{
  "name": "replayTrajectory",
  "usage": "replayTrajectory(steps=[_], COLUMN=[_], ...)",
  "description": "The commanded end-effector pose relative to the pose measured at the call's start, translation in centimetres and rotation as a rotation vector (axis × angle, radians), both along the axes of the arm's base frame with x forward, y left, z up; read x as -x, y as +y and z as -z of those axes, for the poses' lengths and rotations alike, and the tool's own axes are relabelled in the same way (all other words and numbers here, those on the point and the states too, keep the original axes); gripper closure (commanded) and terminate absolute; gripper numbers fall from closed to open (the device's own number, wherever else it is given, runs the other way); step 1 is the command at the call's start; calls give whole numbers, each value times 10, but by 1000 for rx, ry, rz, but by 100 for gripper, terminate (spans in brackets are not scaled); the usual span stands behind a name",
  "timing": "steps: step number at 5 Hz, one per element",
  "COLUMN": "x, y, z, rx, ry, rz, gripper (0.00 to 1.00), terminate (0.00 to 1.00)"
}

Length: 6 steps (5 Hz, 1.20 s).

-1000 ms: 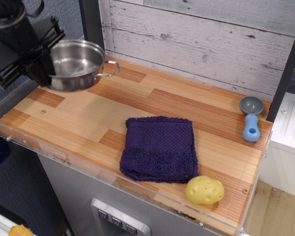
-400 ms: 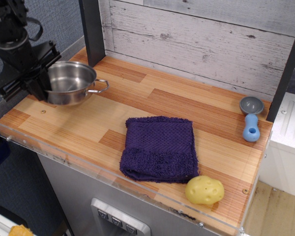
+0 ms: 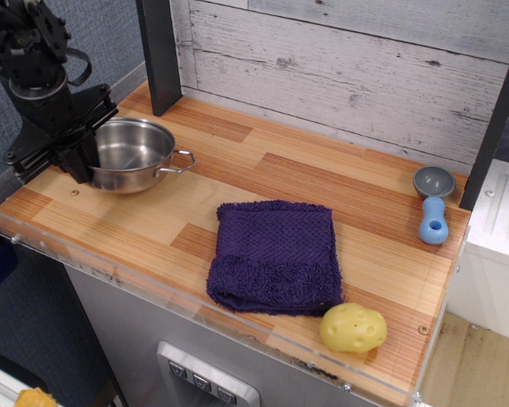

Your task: Place the object onto the table.

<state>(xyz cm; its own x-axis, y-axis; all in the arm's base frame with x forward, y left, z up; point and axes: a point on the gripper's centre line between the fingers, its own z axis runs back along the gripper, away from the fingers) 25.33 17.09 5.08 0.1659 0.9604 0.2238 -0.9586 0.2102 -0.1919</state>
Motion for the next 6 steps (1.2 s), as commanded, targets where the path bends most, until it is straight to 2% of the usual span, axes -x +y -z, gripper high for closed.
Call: replayTrajectory(steps=[1, 3, 4, 6], x=[0, 0, 5, 7], y=[3, -4, -4, -8], z=[1, 8, 5, 4], rx=[-40, -21, -57, -76], ry=[-24, -33, -1, 30], rz=[22, 8, -93, -122], gripper=[100, 100, 0, 0], terminate=[0, 0, 0, 0])
